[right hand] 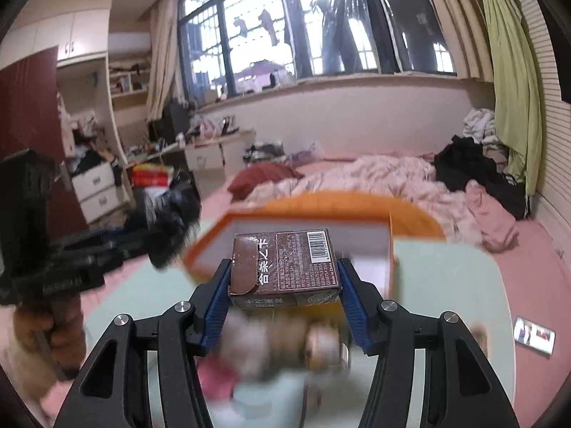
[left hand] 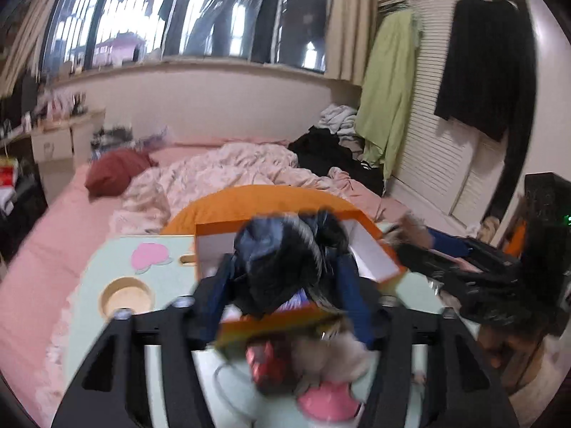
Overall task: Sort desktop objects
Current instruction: 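Place the brown pack in the box with the right gripper while the left places the black bag, then grasp the white figurine keychain on the table with the right gripper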
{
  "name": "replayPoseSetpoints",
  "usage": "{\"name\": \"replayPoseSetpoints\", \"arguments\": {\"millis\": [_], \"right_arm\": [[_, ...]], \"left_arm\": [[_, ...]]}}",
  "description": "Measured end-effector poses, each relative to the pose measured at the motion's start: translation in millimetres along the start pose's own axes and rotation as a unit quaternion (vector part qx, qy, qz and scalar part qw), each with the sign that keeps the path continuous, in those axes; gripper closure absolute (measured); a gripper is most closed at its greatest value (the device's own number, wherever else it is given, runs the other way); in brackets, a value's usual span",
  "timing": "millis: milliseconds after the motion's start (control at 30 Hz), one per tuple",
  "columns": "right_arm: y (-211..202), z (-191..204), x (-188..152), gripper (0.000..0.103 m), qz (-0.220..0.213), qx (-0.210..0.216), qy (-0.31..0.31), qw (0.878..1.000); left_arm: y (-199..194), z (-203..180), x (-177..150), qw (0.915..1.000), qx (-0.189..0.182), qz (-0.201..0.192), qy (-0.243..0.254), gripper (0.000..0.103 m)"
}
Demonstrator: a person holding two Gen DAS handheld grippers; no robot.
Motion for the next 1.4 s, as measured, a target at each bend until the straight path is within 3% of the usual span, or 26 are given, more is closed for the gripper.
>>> {"name": "replayPoseSetpoints", "arguments": {"millis": [33,67,100,167,233,333,467,633,700,800,867,967,1267,1400], "right_arm": [[18,0,7,0.037,0.02,-0.018,-0.004,1.0],[30,0,8,0.022,0.039,-0.033,-0.008,0.999],[43,-1,7,0.017,0.056,-0.052,-0.013,0.997],[51,-2,0,0.017,0.064,-0.085,-0.015,0.994],[36,-5,-6,0.017,0.042,-0.076,-0.003,0.996],[8,-7,-10,0.016,0.014,-0.077,0.002,0.997],[-16,-3,-25,0.005,0.025,-0.062,0.0,0.998],[-12,18,-82,0.005,0.108,-0.071,-0.045,0.991],[-7,19,-97,0.006,0.13,-0.077,-0.048,0.987],[6,9,-115,0.006,0.168,-0.079,-0.028,0.982],[13,6,-124,0.005,0.182,-0.102,-0.034,0.977],[14,4,-126,0.004,0.177,-0.101,-0.037,0.978],[15,4,-131,0.004,0.173,-0.096,-0.039,0.979],[8,4,-121,0.005,0.178,-0.075,-0.035,0.981]], "left_arm": [[8,2,2,1.0,0.001,0.0,-0.003,0.022],[16,7,3,0.9998,0.018,-0.003,-0.006,0.022],[18,12,0,0.9993,0.034,-0.007,-0.011,0.022],[16,19,-9,0.9993,0.025,-0.011,-0.026,0.022],[8,24,-17,0.9994,-0.001,-0.011,-0.033,0.022],[-6,30,-23,0.9996,0.008,-0.005,-0.026,0.022],[-8,17,-58,0.9981,0.008,0.059,-0.012,0.022],[12,-11,-107,0.9906,0.007,0.136,0.003,0.023],[28,-13,-121,0.9836,0.036,0.176,-0.009,0.021],[31,-15,-123,0.983,0.077,0.166,0.002,0.016],[34,-13,-127,0.9806,0.116,0.157,0.011,0.0],[33,-8,-127,0.9829,0.123,0.137,-0.001,0.0],[32,-11,-132,0.9837,0.118,0.135,0.006,0.0],[36,-11,-136,0.9843,0.113,0.135,0.009,0.0]]}}
Point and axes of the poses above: each gripper's, at about its wrist camera, not at the fingertips, and y roughly the way its jaws point, z to its left, x to its top, the point moved 2 cm from there along y, roughly the way its jaws point, and after that the axes turned 4 degrees about -x, right-handed, at the moved point
